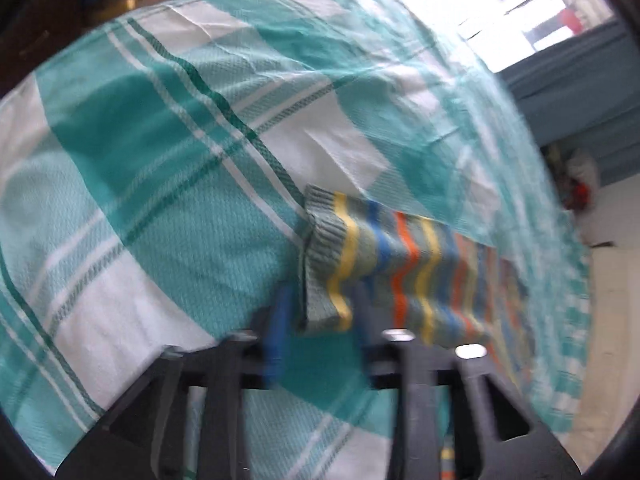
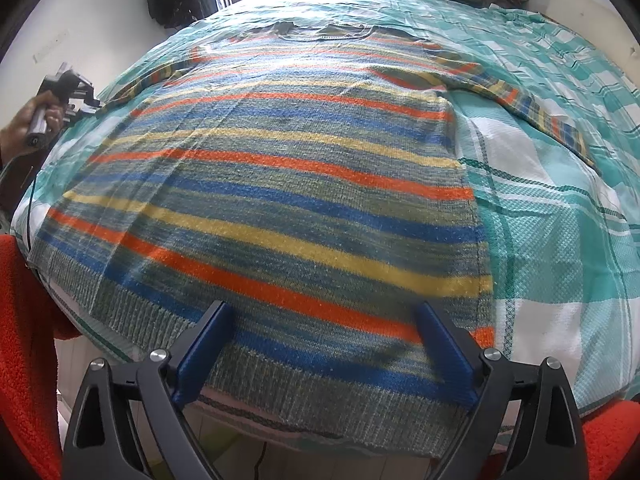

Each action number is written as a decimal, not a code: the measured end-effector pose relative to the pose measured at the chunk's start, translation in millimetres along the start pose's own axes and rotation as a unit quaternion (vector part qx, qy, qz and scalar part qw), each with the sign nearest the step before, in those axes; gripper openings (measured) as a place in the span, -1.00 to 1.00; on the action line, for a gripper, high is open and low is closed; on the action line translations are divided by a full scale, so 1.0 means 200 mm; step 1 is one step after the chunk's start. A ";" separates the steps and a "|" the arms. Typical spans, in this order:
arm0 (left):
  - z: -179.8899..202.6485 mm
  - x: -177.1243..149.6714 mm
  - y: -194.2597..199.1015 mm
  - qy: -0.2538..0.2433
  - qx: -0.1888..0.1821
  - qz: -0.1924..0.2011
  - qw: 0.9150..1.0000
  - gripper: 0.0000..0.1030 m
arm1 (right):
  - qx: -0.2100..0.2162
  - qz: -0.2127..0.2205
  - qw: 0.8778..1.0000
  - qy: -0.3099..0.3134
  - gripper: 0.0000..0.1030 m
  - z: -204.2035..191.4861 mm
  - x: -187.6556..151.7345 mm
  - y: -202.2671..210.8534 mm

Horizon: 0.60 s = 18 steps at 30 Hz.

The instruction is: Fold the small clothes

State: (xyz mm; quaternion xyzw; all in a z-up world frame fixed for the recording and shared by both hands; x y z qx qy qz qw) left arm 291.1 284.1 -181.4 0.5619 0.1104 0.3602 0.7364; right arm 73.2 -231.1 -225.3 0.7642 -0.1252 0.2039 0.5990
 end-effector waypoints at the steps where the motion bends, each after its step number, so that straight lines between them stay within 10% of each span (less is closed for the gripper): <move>1: 0.00 -0.02 0.03 -0.004 -0.002 0.010 1.000 0.25 | -0.001 -0.001 1.000 0.001 0.82 0.00 0.00 0.00; 7: 0.15 -0.12 0.25 -0.107 0.064 0.128 0.984 0.27 | -0.007 -0.002 1.000 0.008 0.88 -0.02 -0.01 -0.01; 10: 0.39 -0.12 0.16 -0.192 0.065 0.118 0.972 0.27 | -0.010 -0.004 1.000 0.012 0.90 -0.03 -0.01 -0.02; 13: 0.53 -0.17 -0.03 -0.287 0.123 0.098 0.945 0.16 | -0.012 -0.006 1.000 0.013 0.92 -0.03 -0.01 -0.03; 15: 0.46 -0.23 -0.19 -0.329 0.212 0.057 0.918 -0.33 | -0.012 -0.006 1.000 0.012 0.92 -0.03 -0.01 -0.03; 18: 0.25 -0.20 -0.12 -0.274 0.229 0.067 0.932 -0.22 | -0.011 -0.005 1.000 0.013 0.92 -0.03 -0.01 -0.03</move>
Point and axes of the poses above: each gripper's, at about its wrist camera, not at the fingertips, and y roughly against the way its jaws point, z to its right, x to its top, the point moved 3 cm from there along -y, roughly the way its jaws point, and after that the axes turned 10 degrees about x, right-handed, at the moved point
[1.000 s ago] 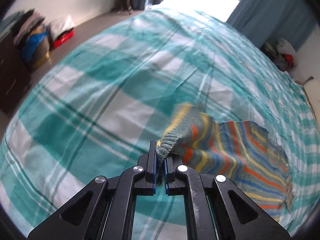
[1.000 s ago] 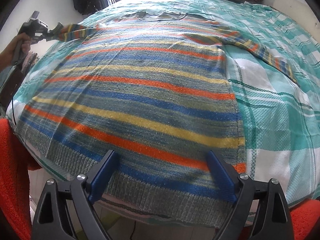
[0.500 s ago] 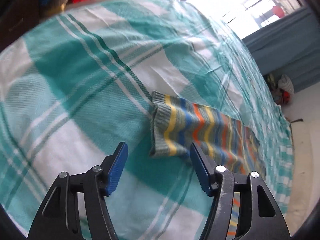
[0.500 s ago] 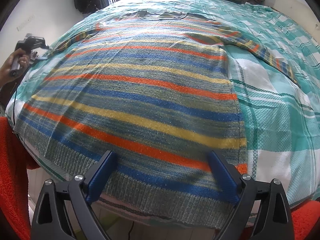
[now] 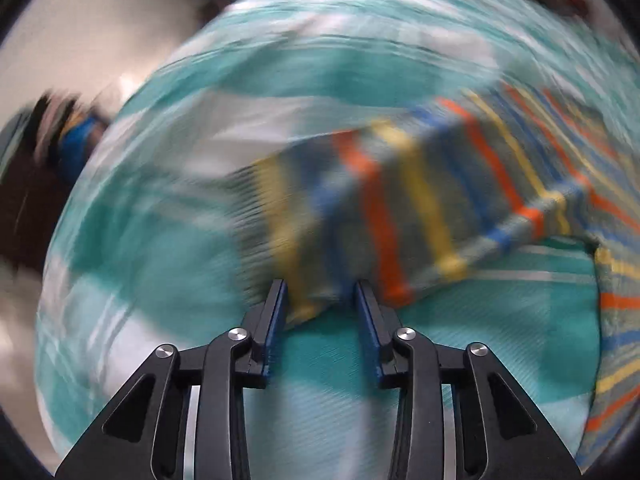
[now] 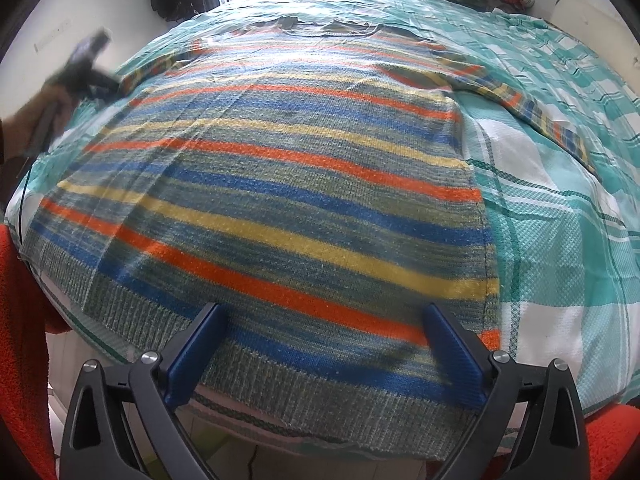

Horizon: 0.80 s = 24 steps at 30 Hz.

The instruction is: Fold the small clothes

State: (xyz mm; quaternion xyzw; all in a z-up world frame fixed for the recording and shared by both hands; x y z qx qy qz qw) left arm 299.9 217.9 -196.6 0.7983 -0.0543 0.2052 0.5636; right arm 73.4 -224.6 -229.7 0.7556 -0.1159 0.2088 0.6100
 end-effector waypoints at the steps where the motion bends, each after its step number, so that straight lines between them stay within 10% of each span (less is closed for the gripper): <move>1: -0.09 -0.02 -0.01 0.018 0.029 -0.017 0.999 -0.31 | 0.000 0.000 1.000 0.001 0.92 0.00 0.00 0.00; 4: -0.25 -0.04 0.07 0.057 0.014 -0.012 0.998 -0.30 | 0.001 0.000 1.000 0.001 0.94 0.00 0.00 0.00; 11: 0.03 0.20 0.38 0.029 -0.086 0.097 0.991 0.77 | -0.002 0.001 1.000 0.002 0.94 0.00 0.00 -0.01; 16: 0.17 0.20 0.11 0.010 -0.020 0.045 0.999 0.78 | -0.002 0.001 1.000 0.003 0.94 0.00 0.00 0.00; 19: 0.01 0.09 -0.07 0.065 0.001 -0.015 0.998 0.74 | -0.001 0.000 1.000 0.003 0.94 0.01 -0.01 0.00; 24: -0.29 -0.06 -0.01 0.095 0.016 -0.009 0.995 0.76 | 0.002 -0.002 1.000 0.004 0.94 0.01 -0.02 0.01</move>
Point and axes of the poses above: each gripper's, at about its wrist camera, not at the fingertips, and y roughly against the way its jaws point, z to its right, x to its top, the point moved 3 cm from there along -y, roughly the way its jaws point, and after that the axes turned 10 degrees about x, right-handed, at the moved point
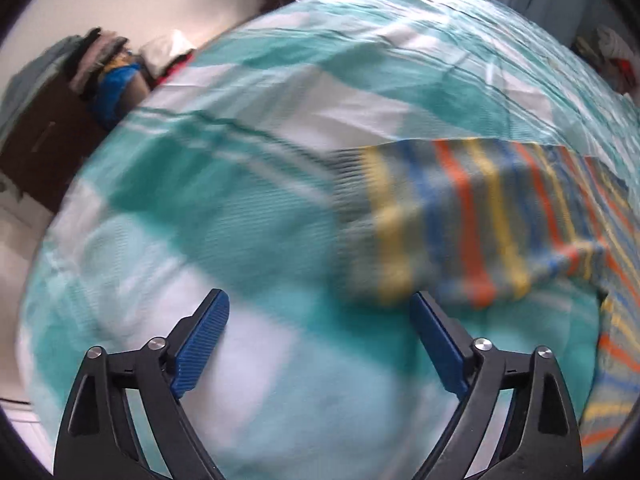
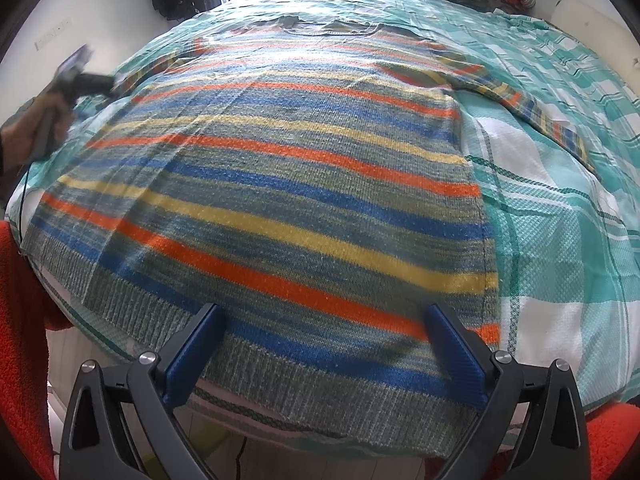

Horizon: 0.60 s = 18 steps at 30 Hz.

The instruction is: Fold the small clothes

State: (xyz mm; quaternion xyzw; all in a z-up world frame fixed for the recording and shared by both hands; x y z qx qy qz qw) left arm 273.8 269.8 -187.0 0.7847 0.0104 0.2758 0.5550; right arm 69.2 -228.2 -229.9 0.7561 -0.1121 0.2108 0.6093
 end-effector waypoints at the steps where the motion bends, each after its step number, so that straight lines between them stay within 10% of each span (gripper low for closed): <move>1: -0.05 -0.02 0.05 0.000 0.001 0.010 1.000 0.76 | 0.000 -0.001 1.000 0.000 0.94 0.00 0.00 0.00; 7: -0.03 -0.39 0.58 -0.020 -0.113 0.083 0.990 0.87 | 0.011 0.084 0.996 -0.005 0.93 -0.02 0.04 0.21; 13: 0.18 -0.76 0.82 0.002 -0.233 0.057 0.971 0.88 | -0.022 0.140 0.989 -0.036 0.94 0.10 0.11 0.32; 18: 0.51 -1.07 0.97 -0.135 -0.257 0.094 0.952 0.88 | 0.006 0.161 0.986 -0.038 0.94 0.10 0.10 0.33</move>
Point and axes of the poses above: each gripper's, at about its wrist camera, not at the fingertips, and y roughly against the way its jaws point, z to its right, x to its top, the point moved 3 cm from there along -y, roughly the way its jaws point, and after that the axes turned 10 degrees about x, right-handed, at the moved point
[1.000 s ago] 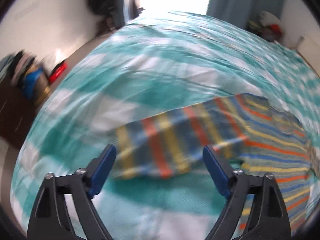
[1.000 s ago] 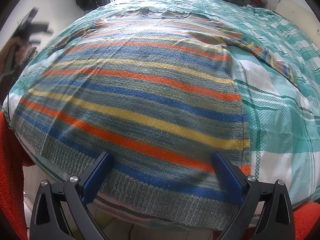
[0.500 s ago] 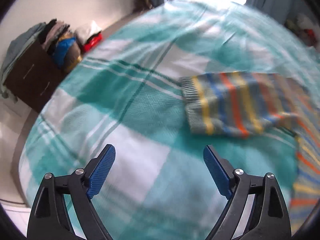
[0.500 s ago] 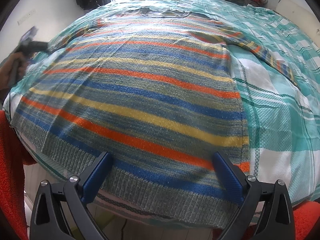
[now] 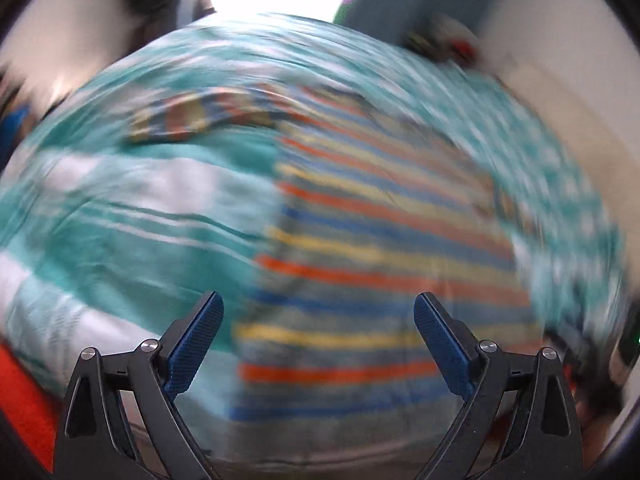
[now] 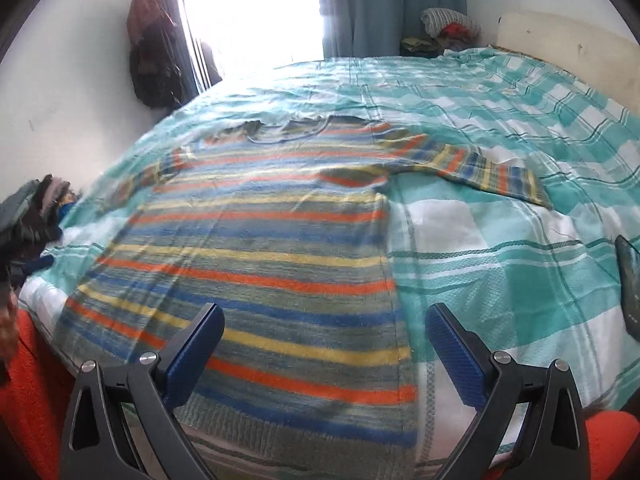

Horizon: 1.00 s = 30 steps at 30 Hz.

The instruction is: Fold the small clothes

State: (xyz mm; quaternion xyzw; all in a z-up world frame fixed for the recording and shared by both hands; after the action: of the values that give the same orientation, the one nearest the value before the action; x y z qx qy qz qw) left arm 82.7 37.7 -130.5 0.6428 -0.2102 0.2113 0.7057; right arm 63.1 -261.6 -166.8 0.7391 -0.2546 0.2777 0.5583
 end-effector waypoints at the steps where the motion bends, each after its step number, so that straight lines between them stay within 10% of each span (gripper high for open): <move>1: 0.05 -0.04 -0.03 -0.026 0.007 -0.003 1.000 0.88 | 0.005 -0.005 1.000 0.012 0.94 -0.03 -0.02 -0.01; 8: 0.11 -0.20 -0.21 -0.092 0.028 -0.016 0.995 0.98 | -0.003 -0.128 0.990 0.062 0.96 -0.11 -0.23 -0.30; 30: 0.14 -0.25 -0.23 -0.102 0.033 -0.033 0.994 0.99 | -0.012 -0.113 0.991 0.076 1.00 -0.13 -0.27 -0.33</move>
State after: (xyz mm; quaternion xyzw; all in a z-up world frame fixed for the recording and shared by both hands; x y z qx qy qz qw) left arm 67.3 5.3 -195.2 0.6905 -0.2523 0.1284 0.6656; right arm 66.8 -217.0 -244.6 0.7331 -0.1293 0.2651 0.6129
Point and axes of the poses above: each gripper's, at about its wrist camera, not at the fingertips, and y roughly against the way its jaws point, z to its right, x to its top, the point moved 3 cm from there along -y, roughly the way its jaws point, and after that the axes turned 10 degrees about x, right-handed, at the moved point
